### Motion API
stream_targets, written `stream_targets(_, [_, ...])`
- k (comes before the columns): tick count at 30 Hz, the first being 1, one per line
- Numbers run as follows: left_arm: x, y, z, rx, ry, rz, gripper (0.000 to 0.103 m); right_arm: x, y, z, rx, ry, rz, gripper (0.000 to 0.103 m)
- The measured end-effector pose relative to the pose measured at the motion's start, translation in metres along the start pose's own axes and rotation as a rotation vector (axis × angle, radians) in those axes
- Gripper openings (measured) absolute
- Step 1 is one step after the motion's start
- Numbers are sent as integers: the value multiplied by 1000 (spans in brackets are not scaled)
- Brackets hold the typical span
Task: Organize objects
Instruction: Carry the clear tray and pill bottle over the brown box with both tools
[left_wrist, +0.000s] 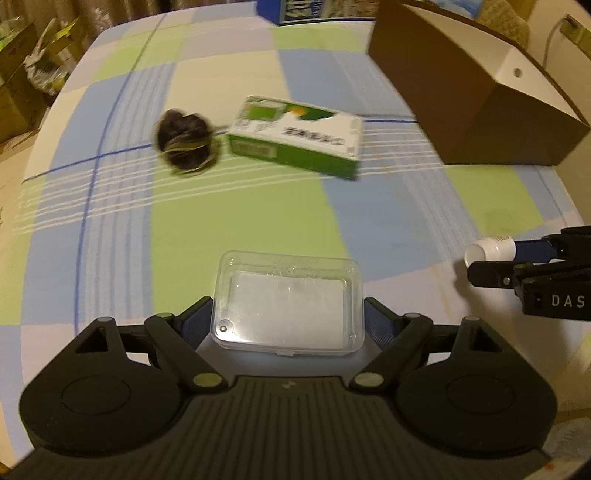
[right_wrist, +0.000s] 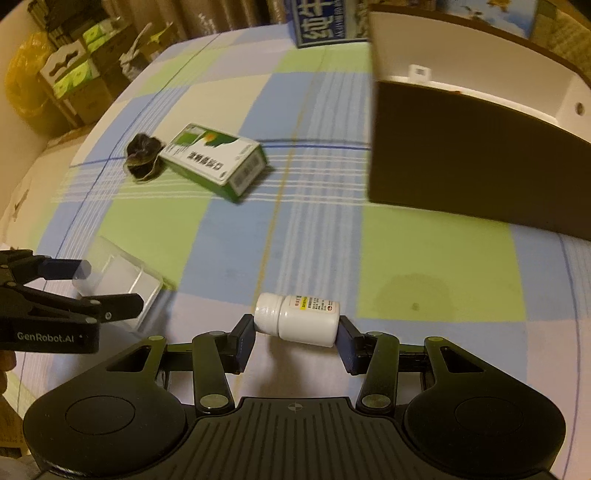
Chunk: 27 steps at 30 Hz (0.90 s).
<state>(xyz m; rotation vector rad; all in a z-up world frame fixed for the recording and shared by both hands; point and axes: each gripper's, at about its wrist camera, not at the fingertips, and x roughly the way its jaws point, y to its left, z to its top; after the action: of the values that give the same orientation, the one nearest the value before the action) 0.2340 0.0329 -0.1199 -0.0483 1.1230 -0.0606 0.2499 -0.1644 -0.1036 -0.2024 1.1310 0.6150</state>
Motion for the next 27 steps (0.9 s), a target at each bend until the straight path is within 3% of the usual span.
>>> stream_targets(17, [-35, -101, 38, 114, -102, -93, 83, -68, -88, -16, 145, -120, -5, 44])
stream_targets(27, [-49, -159, 74, 167, -183, -143, 83, -107, -141, -5, 192, -207, -2, 44])
